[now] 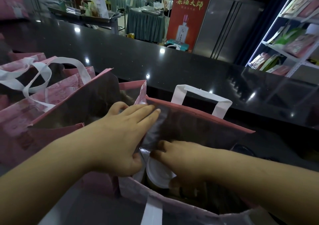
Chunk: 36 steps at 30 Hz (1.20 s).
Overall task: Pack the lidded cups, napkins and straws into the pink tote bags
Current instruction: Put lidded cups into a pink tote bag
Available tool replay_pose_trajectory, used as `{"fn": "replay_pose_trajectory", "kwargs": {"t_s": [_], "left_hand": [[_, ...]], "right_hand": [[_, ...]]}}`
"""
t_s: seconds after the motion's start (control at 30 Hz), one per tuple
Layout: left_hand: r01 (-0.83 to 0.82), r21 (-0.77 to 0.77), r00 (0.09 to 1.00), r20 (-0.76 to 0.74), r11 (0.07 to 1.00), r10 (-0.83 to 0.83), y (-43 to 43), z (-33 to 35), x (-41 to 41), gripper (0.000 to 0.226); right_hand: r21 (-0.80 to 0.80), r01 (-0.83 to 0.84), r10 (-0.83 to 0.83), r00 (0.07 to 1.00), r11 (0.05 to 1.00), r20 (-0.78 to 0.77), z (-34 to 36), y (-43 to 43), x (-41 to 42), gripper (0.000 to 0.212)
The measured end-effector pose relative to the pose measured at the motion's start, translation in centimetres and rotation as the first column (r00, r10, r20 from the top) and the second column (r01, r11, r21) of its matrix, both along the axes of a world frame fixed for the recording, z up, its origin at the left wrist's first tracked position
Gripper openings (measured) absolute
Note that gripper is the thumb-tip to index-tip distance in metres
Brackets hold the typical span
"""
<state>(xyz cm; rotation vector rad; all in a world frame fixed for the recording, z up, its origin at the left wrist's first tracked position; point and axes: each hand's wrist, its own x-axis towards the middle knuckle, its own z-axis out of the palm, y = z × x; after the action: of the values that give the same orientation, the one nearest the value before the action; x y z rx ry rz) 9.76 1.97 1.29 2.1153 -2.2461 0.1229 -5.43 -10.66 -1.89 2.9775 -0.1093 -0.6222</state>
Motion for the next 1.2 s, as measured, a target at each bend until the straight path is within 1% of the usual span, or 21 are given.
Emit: {"fn": "replay_pose_trajectory", "kwargs": {"t_s": [0.1, 0.2, 0.27, 0.33, 0.4, 0.5, 0.6, 0.67, 0.73, 0.8, 0.87, 0.93, 1.03, 1.13, 1.2], "left_hand": [[0.002, -0.048, 0.999, -0.037, 0.999, -0.003, -0.1, 0.0, 0.0, 0.093], [0.012, -0.122, 0.997, -0.078, 0.992, -0.022, 0.2, 0.4, -0.2, 0.084], [0.043, -0.179, 0.998, -0.034, 0.983, -0.049, 0.5, 1.0, -0.4, 0.071], [0.078, -0.235, 0.997, 0.016, 0.969, -0.076, 0.4, 1.5, -0.4, 0.054], [0.086, -0.23, 0.996, -0.002, 0.969, -0.089, 0.2, 2.2, -0.4, 0.04], [0.122, -0.255, 0.992, -0.005, 0.959, -0.128, -0.1, 3.6, -1.0, 0.027], [0.154, -0.299, 0.985, -0.027, 0.942, -0.17, -0.8, 5.0, -2.7, 0.026], [0.186, -0.318, 0.977, -0.042, 0.93, -0.21, -1.6, 5.9, -4.4, 0.033], [0.225, -0.317, 0.968, -0.031, 0.921, -0.247, -2.6, 6.6, -6.5, 0.03], [0.266, -0.298, 0.959, -0.016, 0.917, -0.283, -3.6, 6.8, -8.4, 0.028], [0.285, -0.253, 0.954, -0.024, 0.925, -0.3, -4.4, 6.9, -10.0, 0.028], [0.295, -0.217, 0.951, -0.032, 0.931, -0.309, -5.2, 6.5, -10.9, 0.032], [0.281, -0.187, 0.958, -0.01, 0.941, -0.288, -6.1, 5.7, -11.4, 0.038], [0.265, -0.183, 0.964, 0.016, 0.947, -0.267, -6.5, 5.0, -11.2, 0.036], [0.257, -0.18, 0.966, 0.025, 0.95, -0.257, -6.7, 4.8, -11.0, 0.035]], "right_hand": [[-0.018, -0.03, 0.03, 0.999, 0.999, -0.018, -0.5, 0.2, 0.1, 0.081], [-0.025, -0.009, 0.009, 1.0, 1.0, -0.005, 0.2, 0.1, -0.2, 0.084], [-0.032, 0.0, 0.002, 0.998, 0.999, 0.063, 1.6, -0.2, -0.8, 0.077], [-0.017, 0.003, 0.0, 0.984, 1.0, 0.18, 3.4, -0.4, -1.7, 0.062], [0.01, 0.012, -0.015, 0.957, 1.0, 0.29, 5.6, -0.5, -3.2, 0.05], [0.048, 0.03, -0.049, 0.874, 0.998, 0.484, 8.9, -0.4, -6.4, 0.033], [0.099, 0.068, -0.116, 0.745, 0.993, 0.657, 10.5, -0.8, -10.6, 0.021], [0.15, 0.124, -0.195, 0.651, 0.981, 0.734, 10.6, -1.4, -13.4, 0.018], [0.186, 0.22, -0.281, 0.567, 0.958, 0.774, 9.8, -2.2, -16.1, 0.017], [0.203, 0.366, -0.383, 0.529, 0.908, 0.757, 8.3, -3.4, -18.1, 0.019], [0.171, 0.525, -0.491, 0.563, 0.834, 0.665, 6.4, -4.8, -19.4, 0.024], [0.115, 0.637, -0.592, 0.613, 0.762, 0.523, 4.4, -6.4, -19.8, 0.033], [0.09, 0.709, -0.687, 0.633, 0.699, 0.357, 1.4, -8.6, -19.3, 0.053], [0.106, 0.738, -0.735, 0.626, 0.666, 0.26, -1.5, -10.6, -18.4, 0.074], [0.116, 0.762, -0.767, 0.611, 0.637, 0.198, -3.1, -11.7, -17.8, 0.082]]}}
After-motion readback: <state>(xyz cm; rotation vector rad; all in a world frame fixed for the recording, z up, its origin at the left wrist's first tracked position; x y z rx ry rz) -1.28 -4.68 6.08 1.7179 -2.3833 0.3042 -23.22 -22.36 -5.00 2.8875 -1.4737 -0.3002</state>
